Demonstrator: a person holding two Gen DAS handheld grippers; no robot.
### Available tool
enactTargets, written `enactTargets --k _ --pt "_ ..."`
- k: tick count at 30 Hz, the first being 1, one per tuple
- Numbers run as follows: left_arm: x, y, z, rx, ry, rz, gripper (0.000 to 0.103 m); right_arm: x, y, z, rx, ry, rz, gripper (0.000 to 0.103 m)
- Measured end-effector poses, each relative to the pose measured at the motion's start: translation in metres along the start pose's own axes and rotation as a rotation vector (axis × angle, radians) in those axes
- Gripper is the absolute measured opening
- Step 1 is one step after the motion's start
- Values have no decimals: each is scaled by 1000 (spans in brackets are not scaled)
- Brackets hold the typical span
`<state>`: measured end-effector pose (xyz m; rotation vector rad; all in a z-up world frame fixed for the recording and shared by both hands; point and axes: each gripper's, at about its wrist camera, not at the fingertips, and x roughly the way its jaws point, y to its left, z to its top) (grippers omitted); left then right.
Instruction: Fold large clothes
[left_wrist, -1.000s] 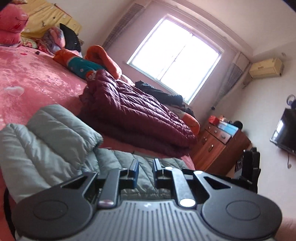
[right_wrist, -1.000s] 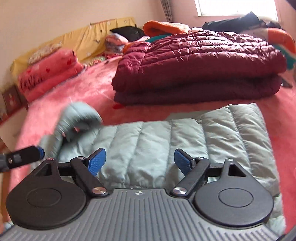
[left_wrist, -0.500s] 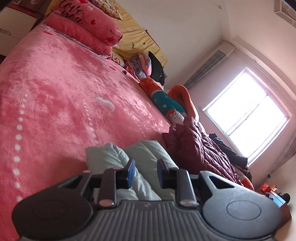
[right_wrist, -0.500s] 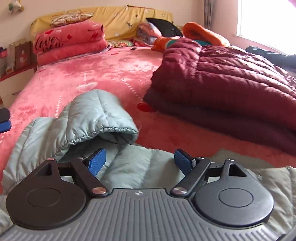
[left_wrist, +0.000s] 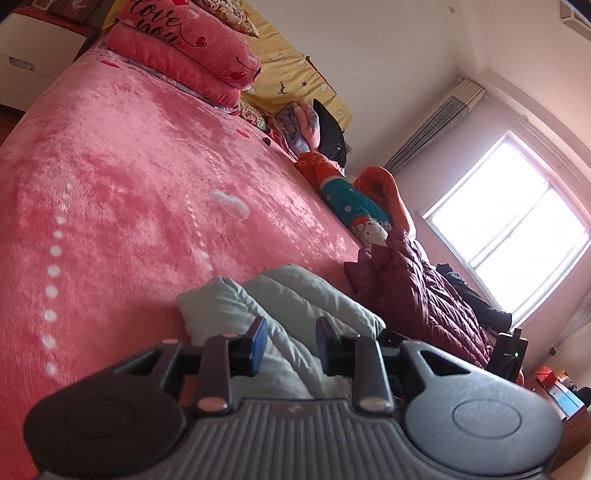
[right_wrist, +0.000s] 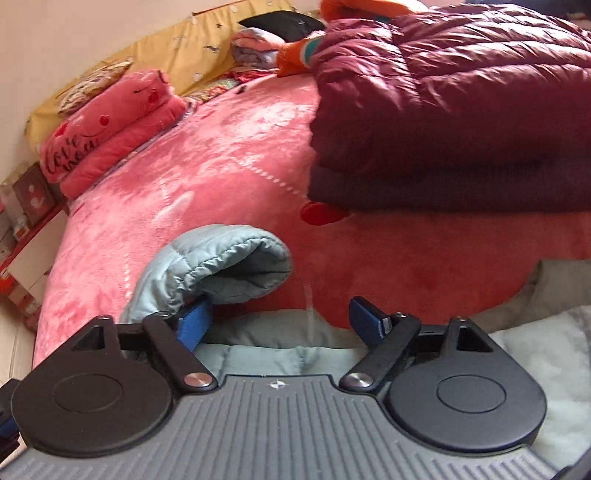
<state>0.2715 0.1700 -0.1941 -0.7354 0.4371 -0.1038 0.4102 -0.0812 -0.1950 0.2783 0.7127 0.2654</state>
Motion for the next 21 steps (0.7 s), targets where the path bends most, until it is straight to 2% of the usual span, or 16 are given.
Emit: enactTargets --k 1,4,7,9,12,16,21 --pt "0 0 -1 1 3 2 27 2 2 -1 -12 -2 1 87" --pt "1 -1 -2 8 7 8 27 12 4 5 -3 4 11 85" --pt "3 0 -2 0 11 16 27 14 5 10 1 -17 32 103" --pt "4 2 -2 -6 12 23 27 16 7 15 -8 -22 41 102" --pt "5 3 -3 -11 11 33 27 18 13 19 5 1 100 103" --pt "6 5 -3 -26 20 45 27 17 33 16 -88 -16 116 103" --pt "6 7 -3 -30 19 54 27 19 44 19 -111 -35 193 103"
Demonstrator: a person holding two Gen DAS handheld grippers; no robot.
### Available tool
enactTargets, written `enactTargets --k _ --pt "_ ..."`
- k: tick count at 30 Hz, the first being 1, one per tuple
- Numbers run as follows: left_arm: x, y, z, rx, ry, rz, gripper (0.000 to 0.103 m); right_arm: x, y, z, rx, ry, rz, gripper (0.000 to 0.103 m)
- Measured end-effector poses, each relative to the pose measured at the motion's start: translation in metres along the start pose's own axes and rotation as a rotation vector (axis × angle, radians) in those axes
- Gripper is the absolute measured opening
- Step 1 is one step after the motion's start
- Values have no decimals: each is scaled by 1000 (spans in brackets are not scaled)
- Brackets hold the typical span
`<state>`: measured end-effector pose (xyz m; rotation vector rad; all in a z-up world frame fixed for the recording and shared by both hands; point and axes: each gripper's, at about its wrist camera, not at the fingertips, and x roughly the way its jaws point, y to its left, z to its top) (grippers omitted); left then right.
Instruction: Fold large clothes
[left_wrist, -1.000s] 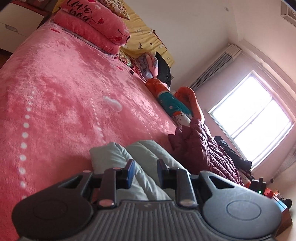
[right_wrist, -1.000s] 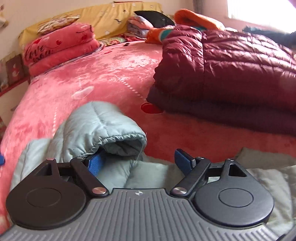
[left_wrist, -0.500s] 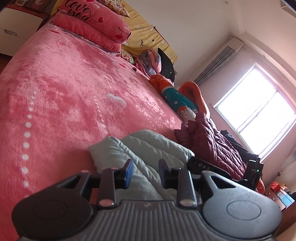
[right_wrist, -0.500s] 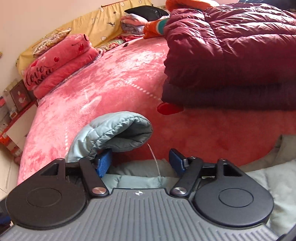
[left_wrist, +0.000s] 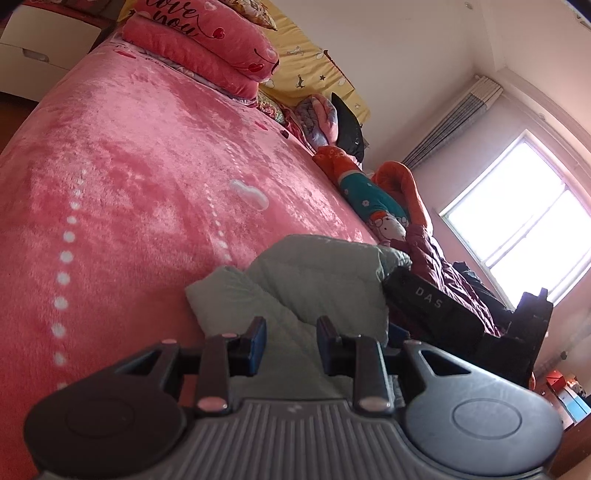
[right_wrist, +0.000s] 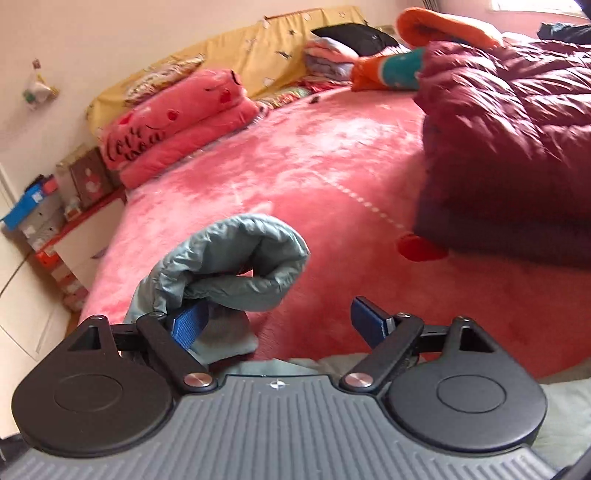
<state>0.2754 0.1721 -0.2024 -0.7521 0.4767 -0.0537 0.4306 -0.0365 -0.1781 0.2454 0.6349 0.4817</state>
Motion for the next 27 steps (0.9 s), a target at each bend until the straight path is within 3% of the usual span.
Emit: enactTargets --k 4,9,17,23,27 --pt "-1 5 2 -27 -7 12 27 -1 5 -2 -16 17 65 103" --pt "-1 8 2 -51 3 17 27 -4 18 -10 -133 27 112 103" --pt "-1 10 4 -52 -1 16 29 -26 28 -7 -263 -40 213 103" --pt "5 14 2 -56 41 75 29 -11 12 6 -108 -2 286 103" --pt "7 17 1 -66 49 85 29 5 21 4 -111 29 212 103"
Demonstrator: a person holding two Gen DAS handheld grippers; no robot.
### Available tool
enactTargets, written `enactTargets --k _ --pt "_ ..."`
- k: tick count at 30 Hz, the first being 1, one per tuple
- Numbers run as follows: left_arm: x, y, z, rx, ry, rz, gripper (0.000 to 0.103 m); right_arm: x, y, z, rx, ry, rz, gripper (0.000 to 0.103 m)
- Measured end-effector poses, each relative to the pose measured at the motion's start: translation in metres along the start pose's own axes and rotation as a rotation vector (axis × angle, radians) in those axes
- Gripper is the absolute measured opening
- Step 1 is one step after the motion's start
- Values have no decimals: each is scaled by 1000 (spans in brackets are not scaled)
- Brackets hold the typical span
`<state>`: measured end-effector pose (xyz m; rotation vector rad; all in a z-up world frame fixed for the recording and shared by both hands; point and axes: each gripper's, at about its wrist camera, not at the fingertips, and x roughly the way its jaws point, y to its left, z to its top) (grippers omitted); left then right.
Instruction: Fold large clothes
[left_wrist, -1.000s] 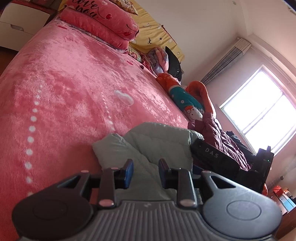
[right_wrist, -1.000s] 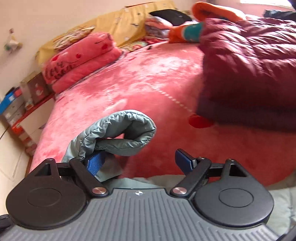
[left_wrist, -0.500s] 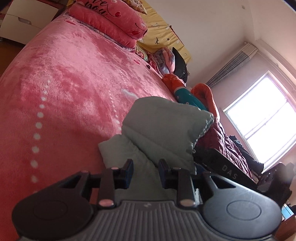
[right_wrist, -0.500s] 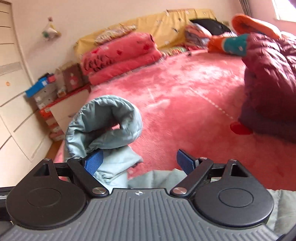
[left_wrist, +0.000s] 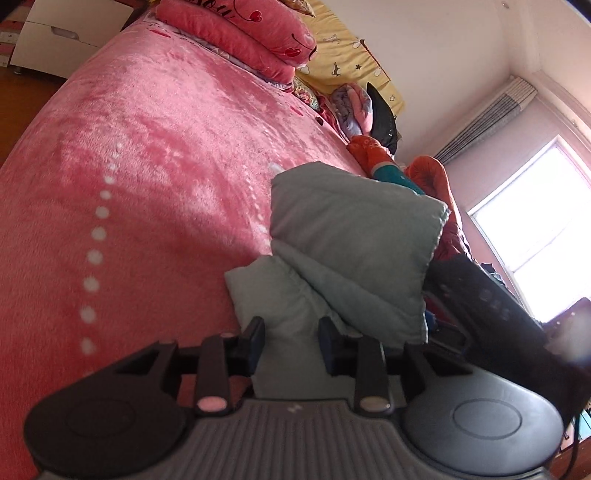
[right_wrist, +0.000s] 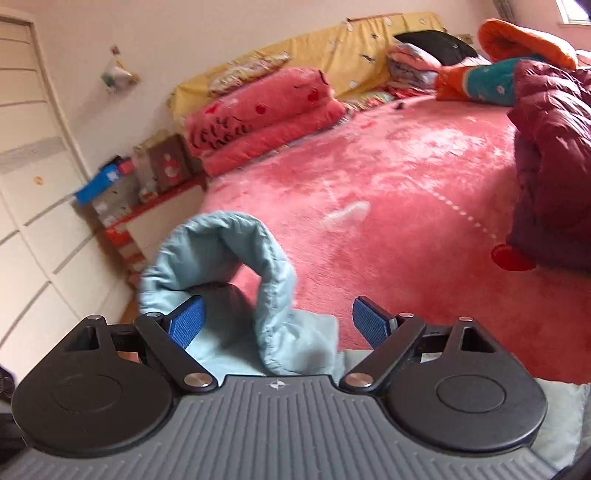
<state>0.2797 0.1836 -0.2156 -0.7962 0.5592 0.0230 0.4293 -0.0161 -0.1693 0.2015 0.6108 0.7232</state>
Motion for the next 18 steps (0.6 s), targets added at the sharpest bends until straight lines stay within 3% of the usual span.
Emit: enactTargets --k 1,5,7,8,12,18 --pt "0 0 0 0 1 1 29 6 0 -1 7 8 -12 100" --pt "0 0 0 3 3 2 29 12 -1 -2 59 17 -31 39" --pt "0 0 0 8 0 0 30 9 4 -1 41 16 -55 28" --pt "0 -1 0 10 -3 -4 30 6 9 -1 19 11 -83 17" --pt "-4 -5 0 22 -25 -53 34 -24 11 5 -65 -71 -248 10" --pt "-4 -25 -6 94 -27 -154 40 -110 12 15 -267 -238 -554 8"
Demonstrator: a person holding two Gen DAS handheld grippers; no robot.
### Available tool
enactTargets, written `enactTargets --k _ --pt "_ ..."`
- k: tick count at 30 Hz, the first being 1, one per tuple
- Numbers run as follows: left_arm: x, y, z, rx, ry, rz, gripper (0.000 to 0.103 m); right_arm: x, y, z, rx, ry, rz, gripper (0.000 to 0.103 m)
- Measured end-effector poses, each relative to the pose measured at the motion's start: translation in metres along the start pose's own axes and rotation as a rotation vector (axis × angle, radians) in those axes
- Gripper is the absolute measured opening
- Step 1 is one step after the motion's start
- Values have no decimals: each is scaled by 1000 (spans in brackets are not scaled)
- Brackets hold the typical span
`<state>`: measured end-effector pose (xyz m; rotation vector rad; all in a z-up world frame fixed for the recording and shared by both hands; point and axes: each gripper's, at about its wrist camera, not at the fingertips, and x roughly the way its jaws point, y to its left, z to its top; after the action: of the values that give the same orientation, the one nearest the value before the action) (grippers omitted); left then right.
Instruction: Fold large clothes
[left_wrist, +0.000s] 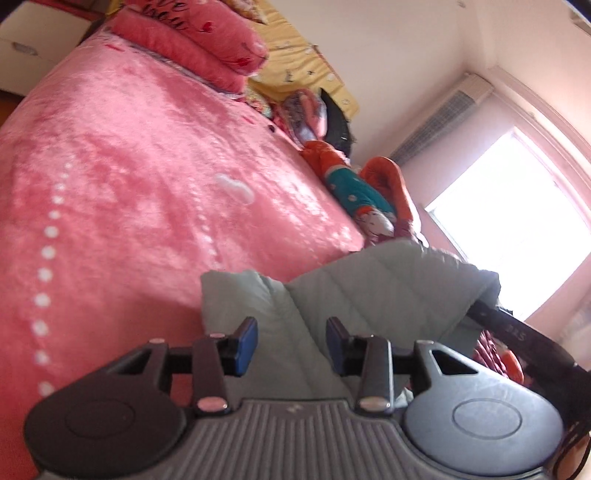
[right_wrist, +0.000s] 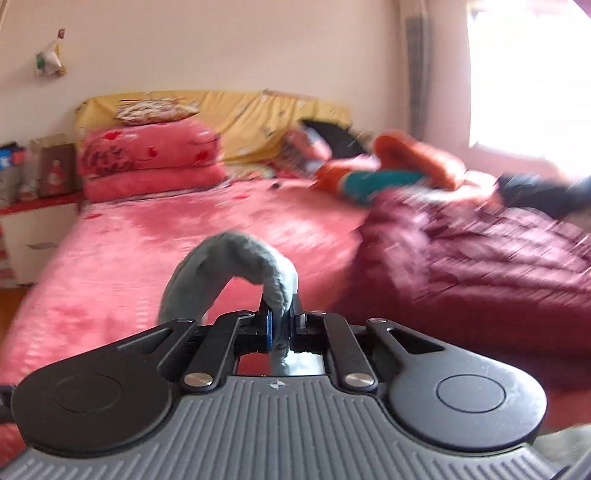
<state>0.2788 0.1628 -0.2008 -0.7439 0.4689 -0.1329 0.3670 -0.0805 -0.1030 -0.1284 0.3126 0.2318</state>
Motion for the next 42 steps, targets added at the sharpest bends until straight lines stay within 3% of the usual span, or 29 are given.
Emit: enactTargets --k 4,10,14,18,22,25,27,28,29,30,36,39,42 --pt "6 -19 -9 71 32 -91 41 -44 -32 -9 -177 -15 -197 8" --pt "16 -41 -27 167 100 -168 42 -75 -64 -64 -450 95 -418 8" --pt "25 -47 -37 205 142 -147 42 -91 -68 -104 -586 166 -480 8" --pt "30 -50 -42 242 157 -124 44 -102 -69 -128 -597 249 -475 8" --pt "35 -51 -45 254 164 -103 44 -103 -77 -139 -517 346 -402 11" --pt "33 -52 -45 262 147 -103 44 -103 -88 -142 -444 382 -346 22" --pt "32 -52 -44 260 136 -102 44 -113 -88 -140 -387 386 -331 54" --pt "32 -52 -45 258 132 -101 44 -119 -90 -138 -359 375 -337 79" --pt "32 -52 -44 257 131 -101 45 -125 -92 -133 -340 358 -351 97" --pt "33 -53 -45 260 131 -100 45 -128 -93 -130 -320 343 -354 101" --pt "35 -60 -52 316 140 -89 45 -144 -114 -102 -136 201 -330 100" --pt "38 -60 -54 323 149 -77 45 -135 -142 -97 85 172 -246 93" --pt "41 -59 -55 327 157 -53 45 -111 -167 -108 273 197 -195 78"
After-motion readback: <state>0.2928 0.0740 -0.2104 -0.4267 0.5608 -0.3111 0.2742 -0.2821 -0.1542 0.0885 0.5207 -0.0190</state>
